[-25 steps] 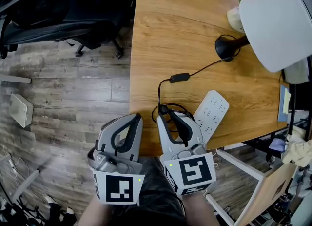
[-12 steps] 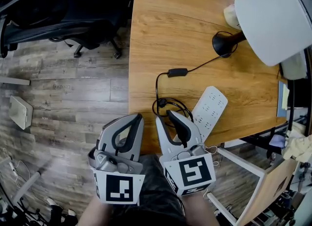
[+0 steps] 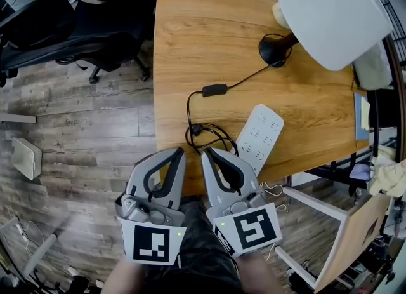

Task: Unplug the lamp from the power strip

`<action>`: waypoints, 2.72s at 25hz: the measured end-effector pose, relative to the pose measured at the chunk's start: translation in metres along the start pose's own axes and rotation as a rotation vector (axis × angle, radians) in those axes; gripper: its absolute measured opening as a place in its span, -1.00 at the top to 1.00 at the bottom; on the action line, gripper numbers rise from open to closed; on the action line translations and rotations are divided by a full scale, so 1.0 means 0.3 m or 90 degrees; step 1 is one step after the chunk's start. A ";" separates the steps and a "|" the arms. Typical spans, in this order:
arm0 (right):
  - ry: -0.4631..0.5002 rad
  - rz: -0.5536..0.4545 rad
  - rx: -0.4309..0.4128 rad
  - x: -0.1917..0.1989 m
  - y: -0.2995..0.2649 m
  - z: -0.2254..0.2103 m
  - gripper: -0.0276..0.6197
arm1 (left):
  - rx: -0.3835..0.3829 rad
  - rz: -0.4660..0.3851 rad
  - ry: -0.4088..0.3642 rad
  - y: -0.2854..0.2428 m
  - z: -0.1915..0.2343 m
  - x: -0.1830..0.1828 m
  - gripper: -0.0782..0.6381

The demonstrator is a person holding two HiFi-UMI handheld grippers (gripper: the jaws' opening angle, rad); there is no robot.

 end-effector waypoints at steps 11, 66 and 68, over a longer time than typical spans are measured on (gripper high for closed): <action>-0.002 -0.073 0.041 -0.058 0.141 -0.053 0.89 | 0.058 -0.019 0.089 -0.027 -0.051 -0.062 0.79; 0.057 -0.310 0.039 -0.449 0.623 0.010 0.89 | 0.074 -0.232 0.125 0.165 0.027 -0.568 0.79; 0.061 -0.312 0.036 -0.455 0.625 0.015 0.89 | 0.068 -0.237 0.128 0.172 0.037 -0.571 0.79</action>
Point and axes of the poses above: the fingertips, and each gripper's own axes: y backward along the fingers, z to its left, x out of its underside, the point moved 5 cm from there along y, backward along the fingers, and after that the axes turned 10 degrees about -y, right-handed, at the moved point
